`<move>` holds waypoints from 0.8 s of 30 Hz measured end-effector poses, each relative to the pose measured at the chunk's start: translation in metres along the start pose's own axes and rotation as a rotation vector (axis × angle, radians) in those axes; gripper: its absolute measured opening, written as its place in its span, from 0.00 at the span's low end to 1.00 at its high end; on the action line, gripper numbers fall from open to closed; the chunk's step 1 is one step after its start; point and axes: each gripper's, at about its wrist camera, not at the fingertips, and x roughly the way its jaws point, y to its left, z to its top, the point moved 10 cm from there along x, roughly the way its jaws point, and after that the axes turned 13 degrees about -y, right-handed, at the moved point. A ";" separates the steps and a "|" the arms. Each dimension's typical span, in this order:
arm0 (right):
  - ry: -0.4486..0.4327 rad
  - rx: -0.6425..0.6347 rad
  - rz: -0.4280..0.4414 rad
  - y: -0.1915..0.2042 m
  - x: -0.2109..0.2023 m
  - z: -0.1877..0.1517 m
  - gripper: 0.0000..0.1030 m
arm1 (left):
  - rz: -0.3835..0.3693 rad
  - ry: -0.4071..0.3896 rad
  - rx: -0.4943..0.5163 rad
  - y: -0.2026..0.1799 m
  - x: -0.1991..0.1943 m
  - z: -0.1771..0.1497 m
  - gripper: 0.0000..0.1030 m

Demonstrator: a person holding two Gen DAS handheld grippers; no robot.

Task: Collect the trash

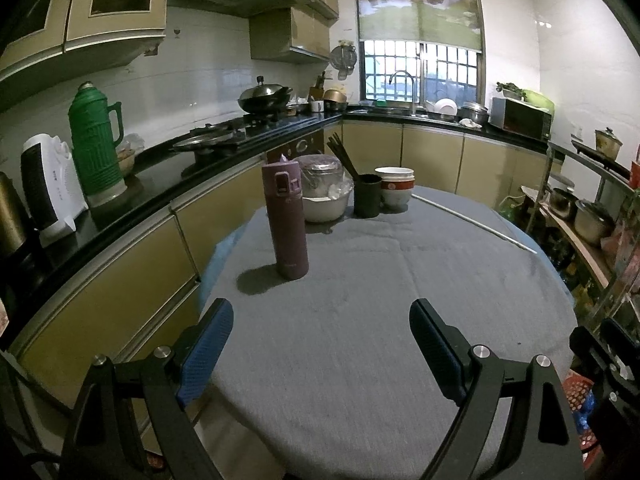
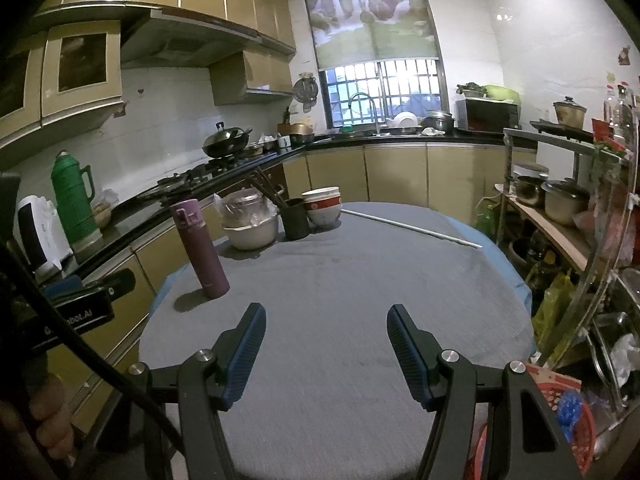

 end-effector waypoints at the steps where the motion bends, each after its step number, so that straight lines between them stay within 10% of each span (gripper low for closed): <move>1: 0.002 0.000 0.001 0.001 0.002 0.000 0.65 | 0.002 0.000 0.000 0.001 0.002 0.001 0.87; 24: 0.070 0.023 -0.037 -0.020 0.068 -0.019 0.65 | -0.026 0.041 0.000 -0.014 0.058 -0.004 0.87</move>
